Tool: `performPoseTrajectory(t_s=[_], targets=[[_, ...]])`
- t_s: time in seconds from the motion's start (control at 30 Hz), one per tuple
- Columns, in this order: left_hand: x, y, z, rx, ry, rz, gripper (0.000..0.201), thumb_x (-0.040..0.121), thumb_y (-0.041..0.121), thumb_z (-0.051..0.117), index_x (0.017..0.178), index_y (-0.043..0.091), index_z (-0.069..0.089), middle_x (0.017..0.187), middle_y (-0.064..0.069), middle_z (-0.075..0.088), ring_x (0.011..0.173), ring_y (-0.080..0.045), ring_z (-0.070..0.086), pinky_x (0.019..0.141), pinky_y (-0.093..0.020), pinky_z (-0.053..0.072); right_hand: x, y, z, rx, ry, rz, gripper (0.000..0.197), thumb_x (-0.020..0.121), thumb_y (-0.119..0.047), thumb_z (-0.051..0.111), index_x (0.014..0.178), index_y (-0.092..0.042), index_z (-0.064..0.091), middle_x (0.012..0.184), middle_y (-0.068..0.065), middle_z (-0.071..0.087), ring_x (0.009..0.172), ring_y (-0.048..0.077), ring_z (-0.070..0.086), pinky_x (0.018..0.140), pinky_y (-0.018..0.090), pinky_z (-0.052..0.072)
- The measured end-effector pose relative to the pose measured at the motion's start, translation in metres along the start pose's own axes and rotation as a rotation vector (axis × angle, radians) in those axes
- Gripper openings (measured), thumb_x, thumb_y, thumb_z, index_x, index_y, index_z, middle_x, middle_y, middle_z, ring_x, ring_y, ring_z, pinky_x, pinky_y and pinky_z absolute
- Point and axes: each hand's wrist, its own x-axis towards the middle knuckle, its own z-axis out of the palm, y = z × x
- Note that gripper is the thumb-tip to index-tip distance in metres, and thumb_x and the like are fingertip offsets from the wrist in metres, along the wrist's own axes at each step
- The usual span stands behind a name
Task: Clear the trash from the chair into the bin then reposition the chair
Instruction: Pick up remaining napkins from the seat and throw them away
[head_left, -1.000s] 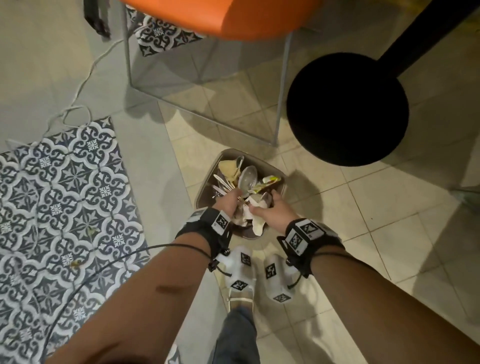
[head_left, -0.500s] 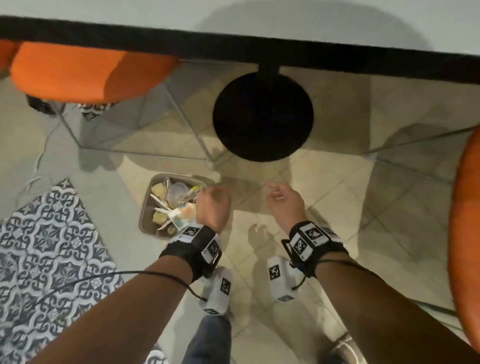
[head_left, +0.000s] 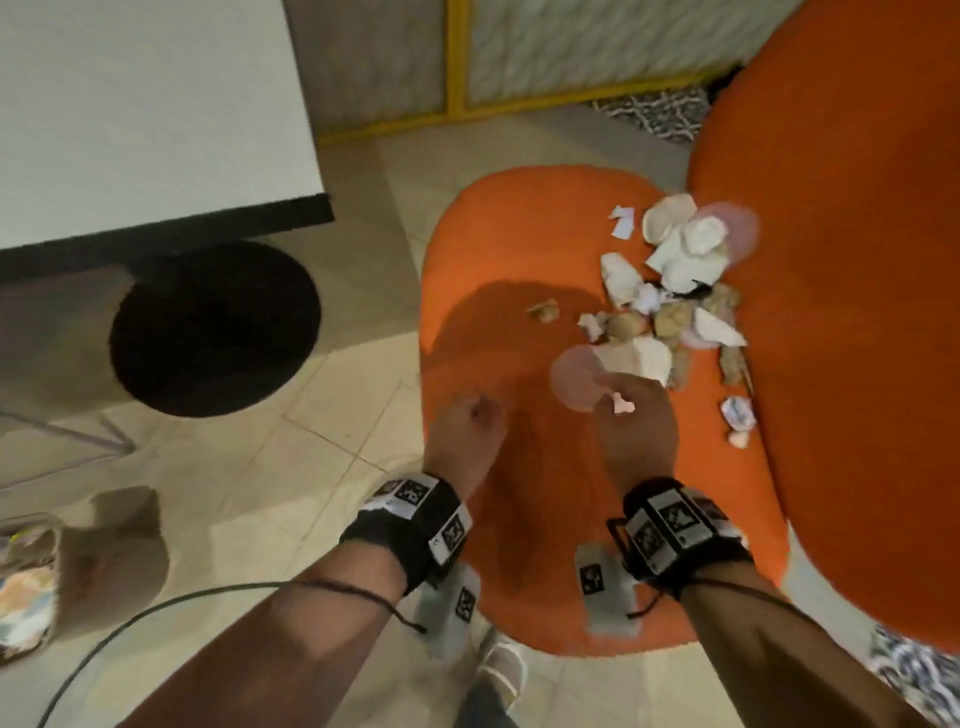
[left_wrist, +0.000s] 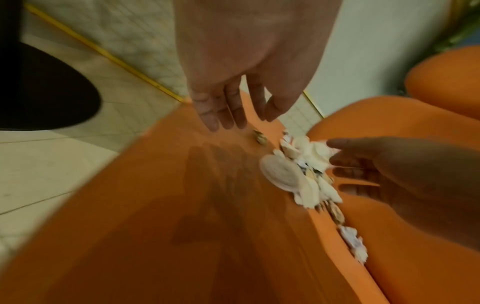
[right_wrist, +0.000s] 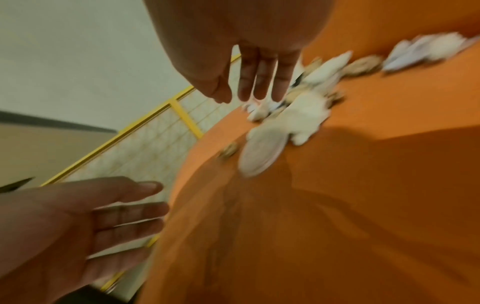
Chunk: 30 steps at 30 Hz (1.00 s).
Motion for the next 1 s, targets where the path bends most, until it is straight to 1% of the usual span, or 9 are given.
performPoseTrajectory(t_s=[0.13,0.2,0.3,0.4,0.53,0.77,0.83,0.9,1.0], targets=[[0.025,0.033,0.058,0.289,-0.109,0.140,0.036,0.077,0.046,0.057,0.089,0.013,0.064,0.104,-0.019,0.065,0.098,-0.037,0.062,0.080,-0.040,0.048,0.034,0.055,-0.055,-0.197,0.064,0.194,0.034,0.086,-0.011,0.055,0.119,-0.013,0.062,0.128,0.015,0.048,0.114,0.033,0.046,0.095,0.041,0.041],[0.039,0.051,0.079,0.359,-0.106,0.215,0.035,0.079,0.031,0.063,0.102,0.004,0.064,0.115,-0.029,0.059,0.111,-0.045,0.054,0.091,-0.046,0.044,0.047,0.078,-0.069,-0.284,-0.022,0.359,0.045,0.089,-0.009,0.048,0.132,-0.021,0.049,0.140,0.014,0.034,0.127,0.037,0.035,0.101,0.049,0.041],[0.065,0.076,0.101,0.585,-0.109,0.183,0.070,0.075,0.035,0.072,0.134,0.008,0.044,0.141,-0.016,0.042,0.127,-0.038,0.043,0.102,-0.050,0.041,0.063,0.106,-0.071,-0.343,-0.270,0.513,0.069,0.089,-0.002,0.042,0.147,-0.033,0.023,0.151,0.012,0.015,0.135,0.044,0.024,0.103,0.054,0.041],[0.085,0.075,0.119,0.743,-0.204,0.117,0.097,0.064,0.049,0.077,0.142,0.020,0.027,0.145,-0.009,0.032,0.128,-0.036,0.037,0.101,-0.047,0.041,0.070,0.128,-0.067,-0.388,-0.329,0.471,0.059,0.096,-0.006,0.038,0.148,-0.027,0.022,0.145,0.014,0.024,0.126,0.041,0.038,0.101,0.048,0.042],[0.086,0.065,0.126,0.919,-0.196,0.184,0.092,0.071,0.047,0.071,0.144,0.021,0.023,0.138,-0.010,0.036,0.124,-0.033,0.034,0.098,-0.044,0.036,0.079,0.137,-0.060,-0.421,-0.294,0.443,0.053,0.093,0.001,0.039,0.141,-0.020,0.035,0.138,0.017,0.033,0.114,0.038,0.050,0.091,0.042,0.047],[0.117,0.082,0.089,0.421,0.012,0.182,0.092,0.061,0.052,0.077,0.137,0.031,0.031,0.135,-0.007,0.037,0.126,-0.029,0.037,0.105,-0.045,0.039,0.094,0.118,-0.050,-0.163,-0.176,0.523,0.046,0.088,0.001,0.045,0.132,-0.012,0.049,0.137,0.024,0.042,0.106,0.039,0.057,0.080,0.034,0.044],[0.141,0.086,0.085,0.475,0.062,0.135,0.094,0.057,0.057,0.077,0.136,0.028,0.034,0.133,-0.011,0.038,0.124,-0.033,0.039,0.103,-0.047,0.041,0.099,0.105,-0.041,-0.073,-0.127,0.539,0.044,0.091,-0.007,0.047,0.134,-0.015,0.047,0.143,0.021,0.037,0.107,0.038,0.055,0.081,0.034,0.042],[0.159,0.088,0.084,0.702,-0.070,0.090,0.087,0.058,0.065,0.070,0.132,0.032,0.038,0.136,-0.010,0.036,0.125,-0.035,0.035,0.101,-0.052,0.040,0.106,0.091,-0.029,-0.032,-0.122,0.545,0.045,0.092,-0.027,0.052,0.135,-0.017,0.046,0.142,0.017,0.040,0.118,0.035,0.048,0.093,0.038,0.041],[0.163,0.082,0.082,0.901,-0.217,0.042,0.085,0.062,0.057,0.075,0.133,0.029,0.038,0.141,-0.011,0.026,0.130,-0.038,0.028,0.100,-0.055,0.039,0.110,0.070,-0.020,0.070,-0.227,0.632,0.091,0.073,-0.055,0.071,0.144,-0.014,0.029,0.147,0.015,0.023,0.133,0.036,0.031,0.104,0.042,0.036]])
